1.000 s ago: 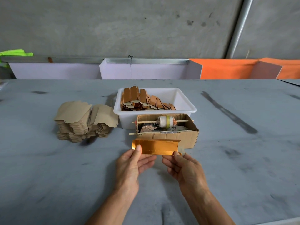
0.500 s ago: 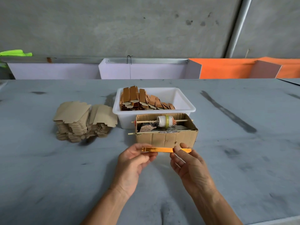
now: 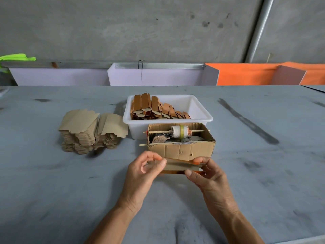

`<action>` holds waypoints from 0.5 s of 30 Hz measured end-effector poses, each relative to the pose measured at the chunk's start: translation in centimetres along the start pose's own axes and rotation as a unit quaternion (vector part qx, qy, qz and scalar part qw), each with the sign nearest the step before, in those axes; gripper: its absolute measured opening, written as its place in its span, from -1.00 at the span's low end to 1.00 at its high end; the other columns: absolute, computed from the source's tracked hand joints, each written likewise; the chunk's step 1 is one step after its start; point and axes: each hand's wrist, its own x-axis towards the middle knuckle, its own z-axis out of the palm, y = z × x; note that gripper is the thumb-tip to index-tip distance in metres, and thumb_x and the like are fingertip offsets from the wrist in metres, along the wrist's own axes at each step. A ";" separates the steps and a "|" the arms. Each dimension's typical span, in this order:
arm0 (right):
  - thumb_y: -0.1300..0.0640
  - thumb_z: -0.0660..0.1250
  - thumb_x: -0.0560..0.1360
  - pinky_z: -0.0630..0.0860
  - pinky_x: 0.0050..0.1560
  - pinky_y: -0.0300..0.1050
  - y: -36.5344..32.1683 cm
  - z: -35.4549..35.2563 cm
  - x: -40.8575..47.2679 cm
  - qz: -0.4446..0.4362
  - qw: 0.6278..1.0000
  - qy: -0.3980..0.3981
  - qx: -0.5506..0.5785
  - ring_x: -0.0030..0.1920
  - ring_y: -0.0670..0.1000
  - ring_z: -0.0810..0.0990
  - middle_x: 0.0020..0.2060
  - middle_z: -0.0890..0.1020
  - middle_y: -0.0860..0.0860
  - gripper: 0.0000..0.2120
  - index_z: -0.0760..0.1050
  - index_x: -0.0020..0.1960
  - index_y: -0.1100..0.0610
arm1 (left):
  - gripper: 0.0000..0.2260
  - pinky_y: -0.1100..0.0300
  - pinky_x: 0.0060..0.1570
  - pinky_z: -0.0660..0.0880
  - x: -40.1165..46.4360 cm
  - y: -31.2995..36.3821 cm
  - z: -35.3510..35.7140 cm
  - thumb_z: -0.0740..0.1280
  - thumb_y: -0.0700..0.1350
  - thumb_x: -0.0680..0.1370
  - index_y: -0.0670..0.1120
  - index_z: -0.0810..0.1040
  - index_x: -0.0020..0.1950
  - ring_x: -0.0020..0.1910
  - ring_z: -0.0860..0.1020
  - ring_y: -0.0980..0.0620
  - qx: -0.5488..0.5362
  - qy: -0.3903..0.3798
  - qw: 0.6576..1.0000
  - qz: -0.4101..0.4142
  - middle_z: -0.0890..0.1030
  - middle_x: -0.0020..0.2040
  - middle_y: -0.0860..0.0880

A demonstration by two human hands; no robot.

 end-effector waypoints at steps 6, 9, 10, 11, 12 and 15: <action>0.30 0.51 0.12 0.54 -0.27 -0.28 0.2 -0.2 -0.1 0.002 1.000 -0.014 -0.025 -0.31 -0.01 0.62 -0.23 0.67 -0.01 -0.59 0.51 -0.06 0.22 | -0.87 0.17 -0.30 0.56 0.8 0.0 0.3 0.46 -0.23 0.40 -0.12 0.52 -0.21 -0.27 0.63 0.06 -0.020 0.072 0.992 -0.097 0.64 -0.33 -0.05; 0.31 0.51 0.13 0.55 -0.27 -0.26 0.3 -0.1 -0.1 0.010 0.999 -0.016 -0.028 -0.28 0.02 0.64 -0.21 0.68 0.02 -0.57 0.50 -0.03 0.24 | -0.86 0.26 -0.33 0.54 0.9 -0.1 0.0 0.49 -0.32 0.34 -0.13 0.58 -0.29 -0.35 0.58 0.10 0.012 0.052 0.994 -0.094 0.61 -0.37 -0.02; 0.32 0.51 0.13 0.55 -0.27 -0.26 0.4 -0.1 -0.1 0.013 0.999 -0.015 -0.026 -0.28 0.03 0.65 -0.20 0.68 0.03 -0.57 0.50 -0.02 0.25 | -0.85 0.30 -0.33 0.52 0.9 -0.1 -0.1 0.50 -0.33 0.33 -0.13 0.59 -0.29 -0.37 0.56 0.12 0.023 0.040 0.995 -0.087 0.61 -0.37 -0.01; 0.32 0.51 0.13 0.55 -0.27 -0.26 0.4 -0.2 0.0 0.015 0.999 -0.014 -0.025 -0.28 0.03 0.65 -0.21 0.68 0.03 -0.56 0.50 -0.02 0.26 | -0.85 0.34 -0.33 0.50 1.0 -0.1 -0.2 0.50 -0.34 0.32 -0.13 0.60 -0.30 -0.38 0.55 0.14 0.037 0.032 0.996 -0.079 0.61 -0.37 0.00; 0.32 0.51 0.13 0.55 -0.27 -0.26 0.4 -0.1 0.0 0.018 0.999 -0.014 -0.024 -0.28 0.03 0.65 -0.22 0.68 0.03 -0.56 0.50 -0.01 0.26 | -0.84 0.38 -0.33 0.48 1.0 -0.1 -0.3 0.50 -0.36 0.31 -0.13 0.61 -0.30 -0.38 0.55 0.16 0.049 0.027 0.996 -0.075 0.62 -0.38 0.01; 0.33 0.51 0.14 0.55 -0.27 -0.24 0.4 0.0 0.0 0.025 0.999 -0.015 -0.022 -0.27 0.04 0.65 -0.22 0.68 0.05 -0.55 0.50 0.00 0.25 | -0.83 0.43 -0.33 0.45 1.2 -0.3 -0.4 0.51 -0.33 0.32 -0.09 0.64 -0.35 -0.40 0.54 0.20 0.073 0.022 0.993 -0.084 0.62 -0.41 0.03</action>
